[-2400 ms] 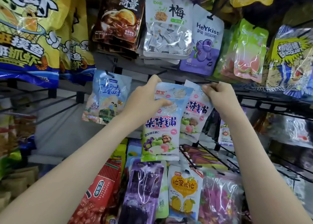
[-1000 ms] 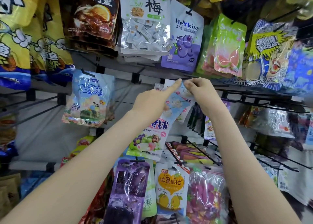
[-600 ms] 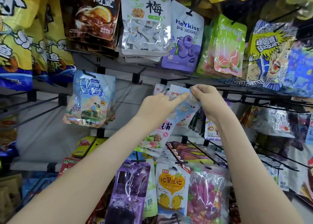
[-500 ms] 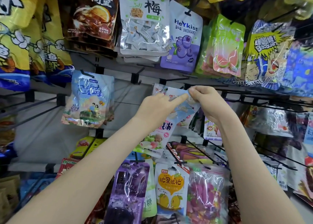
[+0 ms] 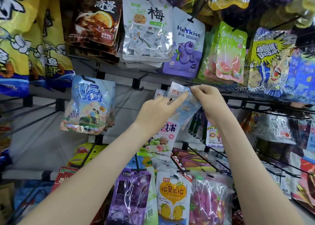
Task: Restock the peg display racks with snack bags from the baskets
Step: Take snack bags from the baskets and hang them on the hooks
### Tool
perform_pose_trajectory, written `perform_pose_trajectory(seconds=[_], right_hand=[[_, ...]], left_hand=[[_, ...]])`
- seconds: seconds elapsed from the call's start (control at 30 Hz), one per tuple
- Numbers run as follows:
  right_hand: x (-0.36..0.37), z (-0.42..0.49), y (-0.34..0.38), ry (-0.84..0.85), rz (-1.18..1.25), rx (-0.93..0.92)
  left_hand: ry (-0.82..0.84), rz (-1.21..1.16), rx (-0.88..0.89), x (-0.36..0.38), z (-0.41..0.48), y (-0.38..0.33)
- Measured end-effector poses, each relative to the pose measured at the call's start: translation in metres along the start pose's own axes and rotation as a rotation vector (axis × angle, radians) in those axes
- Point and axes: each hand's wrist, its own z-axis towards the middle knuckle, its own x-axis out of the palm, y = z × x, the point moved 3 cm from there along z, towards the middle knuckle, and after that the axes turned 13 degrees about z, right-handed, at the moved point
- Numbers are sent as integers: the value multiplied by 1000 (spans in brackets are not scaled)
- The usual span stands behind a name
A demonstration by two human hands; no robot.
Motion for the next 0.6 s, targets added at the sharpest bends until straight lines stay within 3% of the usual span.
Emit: perform_pose_trajectory(seconds=[0.33, 0.5, 0.6], right_hand=[[12, 23, -26, -114, -209, 15], [27, 41, -44, -243, -257, -18], [25, 28, -37, -399, -506, -149]], left_hand=[[10, -103, -83, 27, -7, -2], [302, -352, -409, 25, -15, 21], [282, -528, -489, 13, -23, 31]])
